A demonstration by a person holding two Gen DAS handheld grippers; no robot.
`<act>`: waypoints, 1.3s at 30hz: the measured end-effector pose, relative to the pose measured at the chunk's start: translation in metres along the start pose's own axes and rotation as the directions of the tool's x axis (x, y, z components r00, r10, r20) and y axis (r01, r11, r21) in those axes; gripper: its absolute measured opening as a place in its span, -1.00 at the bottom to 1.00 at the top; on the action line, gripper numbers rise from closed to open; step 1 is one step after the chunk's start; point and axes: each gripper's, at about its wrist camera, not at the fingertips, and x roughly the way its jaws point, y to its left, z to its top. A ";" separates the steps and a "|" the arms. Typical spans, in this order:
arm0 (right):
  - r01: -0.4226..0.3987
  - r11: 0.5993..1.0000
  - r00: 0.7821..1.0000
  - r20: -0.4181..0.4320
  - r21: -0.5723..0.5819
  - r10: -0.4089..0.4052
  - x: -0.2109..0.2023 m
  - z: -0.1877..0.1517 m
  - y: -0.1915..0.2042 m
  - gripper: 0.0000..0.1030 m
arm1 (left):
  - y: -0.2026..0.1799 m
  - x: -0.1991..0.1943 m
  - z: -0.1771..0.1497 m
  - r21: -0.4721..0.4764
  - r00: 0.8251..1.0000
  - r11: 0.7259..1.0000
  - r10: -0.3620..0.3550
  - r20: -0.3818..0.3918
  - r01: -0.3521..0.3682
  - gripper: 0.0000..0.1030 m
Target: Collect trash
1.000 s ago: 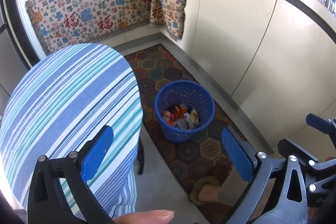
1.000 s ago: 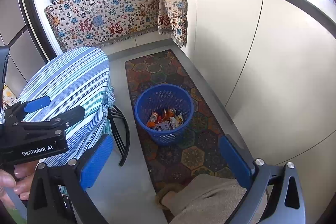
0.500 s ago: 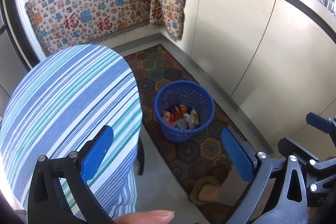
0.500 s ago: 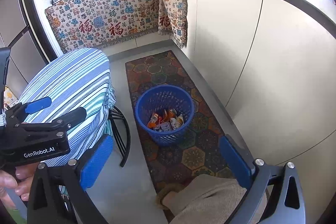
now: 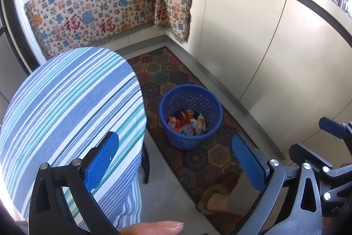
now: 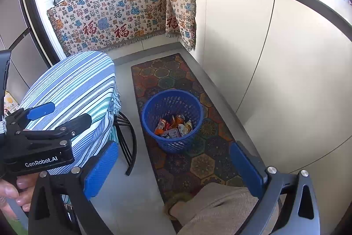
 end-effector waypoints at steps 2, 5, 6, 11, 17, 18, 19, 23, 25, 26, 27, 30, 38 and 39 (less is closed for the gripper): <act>0.000 1.000 1.000 -0.001 -0.001 0.000 0.000 0.000 0.000 1.00 | 0.000 0.000 0.000 0.001 1.000 1.000 -0.002 -0.001 0.002 0.99; -0.001 1.000 1.000 0.000 -0.001 0.001 0.000 0.000 0.000 1.00 | -0.001 0.001 -0.001 0.003 1.000 1.000 -0.004 -0.002 0.004 0.99; 0.000 1.000 1.000 0.000 -0.001 0.000 0.000 0.000 -0.001 1.00 | -0.002 0.001 0.000 0.004 1.000 1.000 -0.004 -0.003 0.004 0.99; 0.003 1.000 1.000 0.001 0.003 -0.003 0.001 -0.001 -0.002 1.00 | -0.003 0.001 0.000 0.007 1.000 1.000 -0.007 -0.003 0.007 0.99; 0.005 1.000 1.000 -0.001 0.006 -0.005 0.001 -0.001 -0.004 1.00 | -0.004 0.001 0.000 0.006 1.000 1.000 -0.008 -0.003 0.008 0.99; 0.005 1.000 1.000 -0.001 0.006 -0.005 0.001 -0.001 -0.004 1.00 | -0.003 0.001 0.000 0.007 1.000 1.000 -0.009 -0.004 0.009 0.99; 0.006 1.000 1.000 -0.001 0.006 -0.006 0.002 -0.001 -0.004 1.00 | -0.003 0.001 0.000 0.008 1.000 1.000 -0.010 -0.004 0.010 0.99; 0.011 1.000 1.000 -0.002 0.009 -0.011 0.002 -0.001 -0.006 1.00 | -0.005 0.000 0.000 0.012 1.000 1.000 -0.013 -0.005 0.013 0.99; 0.013 1.000 1.000 -0.002 0.011 -0.013 0.002 0.000 -0.007 1.00 | -0.006 0.001 0.000 0.011 1.000 1.000 -0.012 -0.005 0.013 0.99; 0.013 1.000 1.000 -0.002 0.011 -0.013 0.002 -0.001 -0.007 1.00 | -0.006 0.001 0.000 0.011 1.000 1.000 -0.013 -0.005 0.013 0.99; 0.014 1.000 1.000 -0.002 0.012 -0.014 0.002 -0.001 -0.007 1.00 | -0.006 0.001 0.000 0.011 1.000 1.000 -0.013 -0.006 0.013 0.99; 0.016 1.000 1.000 -0.002 0.012 -0.016 0.002 -0.001 -0.006 1.00 | -0.006 0.001 0.000 0.011 1.000 1.000 -0.013 -0.006 0.013 0.99; 0.023 1.000 1.000 -0.011 0.015 -0.022 0.005 -0.002 -0.006 1.00 | -0.007 0.001 -0.002 0.014 1.000 1.000 -0.014 -0.001 0.014 0.99; 0.024 1.000 1.000 -0.011 0.016 -0.024 0.005 -0.003 -0.005 1.00 | -0.007 0.001 -0.002 0.013 1.000 1.000 -0.013 0.002 0.013 0.98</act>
